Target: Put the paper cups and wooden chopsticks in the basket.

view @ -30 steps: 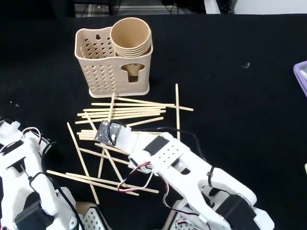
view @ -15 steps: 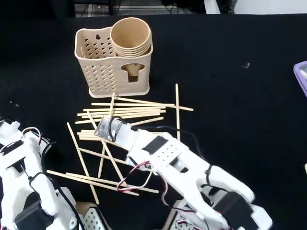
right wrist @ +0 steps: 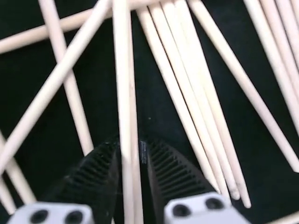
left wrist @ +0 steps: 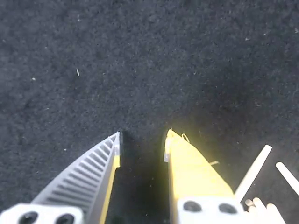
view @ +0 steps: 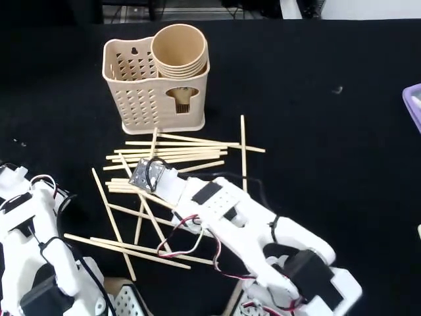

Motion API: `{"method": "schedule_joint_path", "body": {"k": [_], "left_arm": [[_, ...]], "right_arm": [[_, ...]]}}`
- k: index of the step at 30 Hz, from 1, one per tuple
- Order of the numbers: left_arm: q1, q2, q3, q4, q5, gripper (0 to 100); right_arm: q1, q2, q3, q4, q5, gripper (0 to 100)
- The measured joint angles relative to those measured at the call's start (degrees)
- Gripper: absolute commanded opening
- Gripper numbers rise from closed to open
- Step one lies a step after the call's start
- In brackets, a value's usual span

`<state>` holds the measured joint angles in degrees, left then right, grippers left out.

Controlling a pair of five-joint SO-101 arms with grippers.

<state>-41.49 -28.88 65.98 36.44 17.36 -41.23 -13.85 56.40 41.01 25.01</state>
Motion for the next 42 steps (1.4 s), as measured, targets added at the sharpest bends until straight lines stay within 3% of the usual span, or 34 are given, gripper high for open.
{"method": "schedule_joint_path", "body": {"k": [8, 17, 33, 38, 42], "left_arm": [[0.00, 0.00, 0.00, 0.00, 0.00, 16], [0.00, 0.00, 0.18, 0.00, 0.00, 16], [0.00, 0.00, 0.18, 0.00, 0.00, 16], [0.00, 0.00, 0.18, 0.00, 0.00, 16], [0.00, 0.00, 0.18, 0.00, 0.00, 16]], "right_arm": [[0.00, -14.51, 0.00, 8.26, -0.26, 1.1], [2.20, -22.42, 0.00, 9.76, -2.99, 1.1], [2.29, -1.14, -0.26, 2.02, -3.16, 1.8], [2.29, -0.97, -0.53, 2.29, -3.16, 11.6], [2.29, -0.97, -1.85, 3.52, -3.16, 5.9]]}}
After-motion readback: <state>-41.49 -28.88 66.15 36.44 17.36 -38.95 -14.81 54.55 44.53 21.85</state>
